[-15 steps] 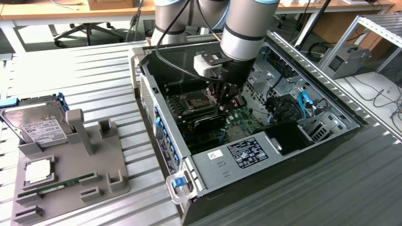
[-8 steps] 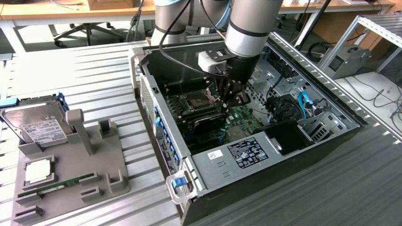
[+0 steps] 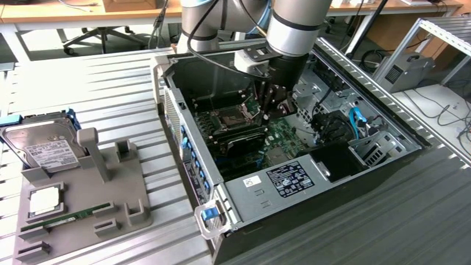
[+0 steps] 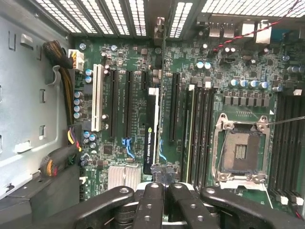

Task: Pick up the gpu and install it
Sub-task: 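Press down on the gpu until it lock into place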

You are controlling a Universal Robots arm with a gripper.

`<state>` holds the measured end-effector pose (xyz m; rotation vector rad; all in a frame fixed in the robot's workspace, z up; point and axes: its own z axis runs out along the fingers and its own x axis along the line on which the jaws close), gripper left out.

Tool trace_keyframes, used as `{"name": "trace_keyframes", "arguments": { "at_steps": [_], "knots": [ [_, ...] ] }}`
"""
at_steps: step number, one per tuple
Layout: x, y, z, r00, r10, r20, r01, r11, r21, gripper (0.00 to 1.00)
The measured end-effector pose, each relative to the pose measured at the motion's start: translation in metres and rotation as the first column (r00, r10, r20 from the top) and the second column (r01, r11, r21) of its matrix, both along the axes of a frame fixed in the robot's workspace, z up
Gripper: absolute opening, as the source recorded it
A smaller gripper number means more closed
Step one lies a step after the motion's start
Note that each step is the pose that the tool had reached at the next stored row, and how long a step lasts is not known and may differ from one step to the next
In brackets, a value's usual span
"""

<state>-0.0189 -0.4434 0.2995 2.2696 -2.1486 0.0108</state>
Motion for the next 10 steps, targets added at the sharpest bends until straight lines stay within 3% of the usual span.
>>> {"name": "trace_keyframes", "arguments": {
  "at_steps": [10],
  "knots": [
    [0.0000, 0.0000, 0.0003, 1.0000, 0.000, -0.0001, 0.000, 1.0000, -0.0001, 0.11]
  ]
}}
